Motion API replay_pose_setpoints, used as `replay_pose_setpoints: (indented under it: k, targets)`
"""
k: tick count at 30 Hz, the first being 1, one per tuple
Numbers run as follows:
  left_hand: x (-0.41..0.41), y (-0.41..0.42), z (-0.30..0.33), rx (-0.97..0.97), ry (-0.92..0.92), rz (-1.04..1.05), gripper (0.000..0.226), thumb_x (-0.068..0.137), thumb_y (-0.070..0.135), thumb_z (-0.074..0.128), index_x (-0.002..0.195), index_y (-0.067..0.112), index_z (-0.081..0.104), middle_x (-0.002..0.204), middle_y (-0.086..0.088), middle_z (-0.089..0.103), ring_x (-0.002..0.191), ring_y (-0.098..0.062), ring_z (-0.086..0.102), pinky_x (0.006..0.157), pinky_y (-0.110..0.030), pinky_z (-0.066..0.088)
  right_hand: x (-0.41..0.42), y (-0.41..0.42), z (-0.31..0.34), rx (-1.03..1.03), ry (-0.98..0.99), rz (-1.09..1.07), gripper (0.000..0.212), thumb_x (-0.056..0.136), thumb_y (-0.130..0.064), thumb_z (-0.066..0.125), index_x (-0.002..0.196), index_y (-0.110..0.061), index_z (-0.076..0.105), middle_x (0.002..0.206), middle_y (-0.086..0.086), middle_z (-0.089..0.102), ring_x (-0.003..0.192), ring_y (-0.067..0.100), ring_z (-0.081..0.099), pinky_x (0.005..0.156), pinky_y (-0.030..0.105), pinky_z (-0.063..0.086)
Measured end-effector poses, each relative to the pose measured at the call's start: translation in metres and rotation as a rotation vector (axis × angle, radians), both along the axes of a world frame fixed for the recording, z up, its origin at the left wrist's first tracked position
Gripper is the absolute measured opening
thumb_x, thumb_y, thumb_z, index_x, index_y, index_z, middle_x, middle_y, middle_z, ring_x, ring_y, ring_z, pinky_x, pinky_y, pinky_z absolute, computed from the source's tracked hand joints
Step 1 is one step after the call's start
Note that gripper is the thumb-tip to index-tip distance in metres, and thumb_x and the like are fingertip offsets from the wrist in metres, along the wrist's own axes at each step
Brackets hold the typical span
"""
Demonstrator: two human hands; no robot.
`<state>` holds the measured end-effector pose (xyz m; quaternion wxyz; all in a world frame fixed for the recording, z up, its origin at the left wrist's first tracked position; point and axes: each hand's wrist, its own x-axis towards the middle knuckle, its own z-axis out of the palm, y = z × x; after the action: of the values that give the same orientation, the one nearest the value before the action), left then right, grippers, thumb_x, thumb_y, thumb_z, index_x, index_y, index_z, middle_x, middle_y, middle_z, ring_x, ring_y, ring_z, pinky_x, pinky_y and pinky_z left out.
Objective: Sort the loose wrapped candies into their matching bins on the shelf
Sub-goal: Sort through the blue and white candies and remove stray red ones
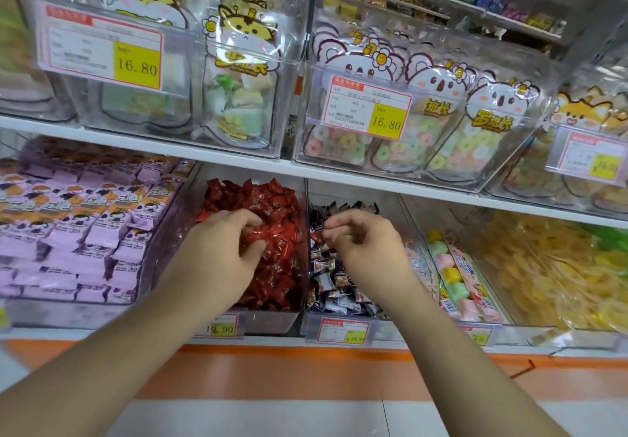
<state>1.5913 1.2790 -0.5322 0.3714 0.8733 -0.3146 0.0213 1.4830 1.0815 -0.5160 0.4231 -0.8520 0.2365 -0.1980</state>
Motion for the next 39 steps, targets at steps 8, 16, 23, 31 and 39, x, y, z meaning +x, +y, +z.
replay_pose_setpoints:
  k: [8, 16, 23, 31, 39]
  targets:
    - [-0.017, -0.012, -0.009, 0.129, -0.034, -0.413, 0.051, 0.102, 0.04, 0.055, 0.149, 0.055, 0.041, 0.152, 0.043, 0.031, 0.14, 0.018, 0.027, 0.111, -0.004, 0.013, 0.003, -0.007, -0.027, -0.266, 0.286, 0.255, 0.029, 0.092, -0.022, 0.074, 0.12, -0.028, 0.072, 0.106, -0.012, 0.071, 0.094, 0.009, 0.065, 0.081, 0.023, 0.051]
    - [-0.011, -0.015, -0.016, 0.106, -0.056, -0.419, 0.042, 0.102, 0.038, 0.055, 0.139, 0.058, 0.053, 0.141, 0.052, 0.036, 0.134, 0.024, 0.032, 0.114, -0.011, 0.027, -0.005, -0.019, -0.035, -0.608, 0.363, 0.21, 0.024, 0.09, -0.023, 0.074, 0.112, -0.031, 0.076, 0.115, -0.01, 0.072, 0.105, 0.014, 0.063, 0.094, 0.036, 0.056]
    - [-0.01, -0.013, -0.015, 0.118, -0.015, -0.451, 0.044, 0.102, 0.037, 0.055, 0.139, 0.061, 0.05, 0.14, 0.057, 0.031, 0.136, 0.023, 0.032, 0.115, -0.012, 0.027, -0.004, -0.022, -0.039, -0.626, 0.366, 0.153, 0.027, 0.091, -0.025, 0.07, 0.118, -0.028, 0.073, 0.117, -0.004, 0.071, 0.121, 0.021, 0.051, 0.103, 0.04, 0.048]
    - [-0.012, -0.012, -0.011, 0.125, 0.025, -0.471, 0.043, 0.102, 0.039, 0.055, 0.138, 0.063, 0.049, 0.139, 0.059, 0.028, 0.126, 0.008, 0.055, 0.104, -0.013, 0.045, 0.009, -0.014, -0.049, -0.554, 0.26, 0.244, 0.026, 0.089, -0.016, 0.073, 0.112, -0.027, 0.076, 0.109, -0.005, 0.072, 0.112, 0.023, 0.053, 0.1, 0.042, 0.046]
    - [-0.014, -0.015, -0.009, 0.093, 0.03, -0.409, 0.041, 0.101, 0.041, 0.059, 0.14, 0.051, 0.053, 0.134, 0.046, 0.046, 0.115, 0.034, 0.035, 0.09, 0.007, 0.027, -0.005, -0.022, -0.021, -0.322, 0.076, 0.041, 0.013, 0.097, -0.024, 0.069, 0.085, -0.03, 0.069, 0.091, -0.011, 0.067, 0.086, 0.007, 0.061, 0.072, 0.021, 0.049]
